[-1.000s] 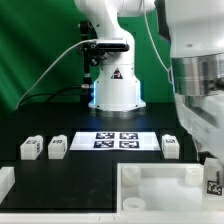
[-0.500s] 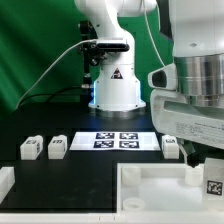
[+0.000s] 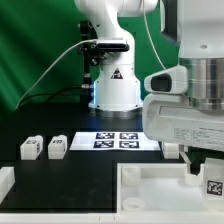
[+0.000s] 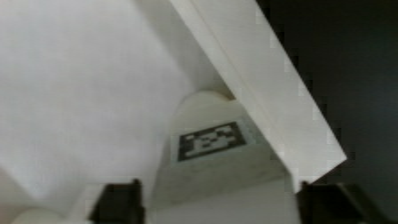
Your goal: Assemble one leg
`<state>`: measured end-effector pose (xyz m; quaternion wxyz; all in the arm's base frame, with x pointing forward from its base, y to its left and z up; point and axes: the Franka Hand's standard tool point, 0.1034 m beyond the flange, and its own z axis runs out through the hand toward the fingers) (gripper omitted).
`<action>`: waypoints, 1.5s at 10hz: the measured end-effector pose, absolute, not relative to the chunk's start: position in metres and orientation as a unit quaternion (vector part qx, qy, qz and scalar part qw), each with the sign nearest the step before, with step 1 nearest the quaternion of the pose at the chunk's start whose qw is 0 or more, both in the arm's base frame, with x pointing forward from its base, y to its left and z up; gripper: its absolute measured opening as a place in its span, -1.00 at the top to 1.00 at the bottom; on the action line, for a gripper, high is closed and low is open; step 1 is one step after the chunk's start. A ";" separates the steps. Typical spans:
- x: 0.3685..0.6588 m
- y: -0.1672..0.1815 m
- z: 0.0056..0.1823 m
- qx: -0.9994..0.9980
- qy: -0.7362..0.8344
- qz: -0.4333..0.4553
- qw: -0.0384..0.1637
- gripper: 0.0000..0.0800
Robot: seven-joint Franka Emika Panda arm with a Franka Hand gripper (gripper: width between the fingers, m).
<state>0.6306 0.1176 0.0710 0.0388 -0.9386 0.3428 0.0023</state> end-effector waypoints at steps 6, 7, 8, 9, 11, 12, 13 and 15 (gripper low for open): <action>0.632 0.116 0.071 -0.711 0.701 0.026 0.049 0.27; 0.632 0.117 0.070 -0.664 0.745 0.031 0.055 0.27; 0.632 0.118 0.071 -0.625 0.778 0.035 0.055 0.27; 0.633 0.118 0.071 -0.589 0.806 0.035 0.052 0.27; 0.632 0.118 0.071 -0.581 0.812 0.032 0.050 0.27; 0.632 0.118 0.070 -0.583 0.810 0.033 0.049 0.01; 0.631 0.118 0.070 -0.583 0.810 0.033 0.048 0.01; 0.630 0.120 0.071 -0.583 0.810 0.033 0.050 -0.57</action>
Offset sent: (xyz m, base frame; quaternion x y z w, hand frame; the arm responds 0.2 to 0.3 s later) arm 0.0345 -0.0100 0.0057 0.0216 0.0069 0.3650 0.9307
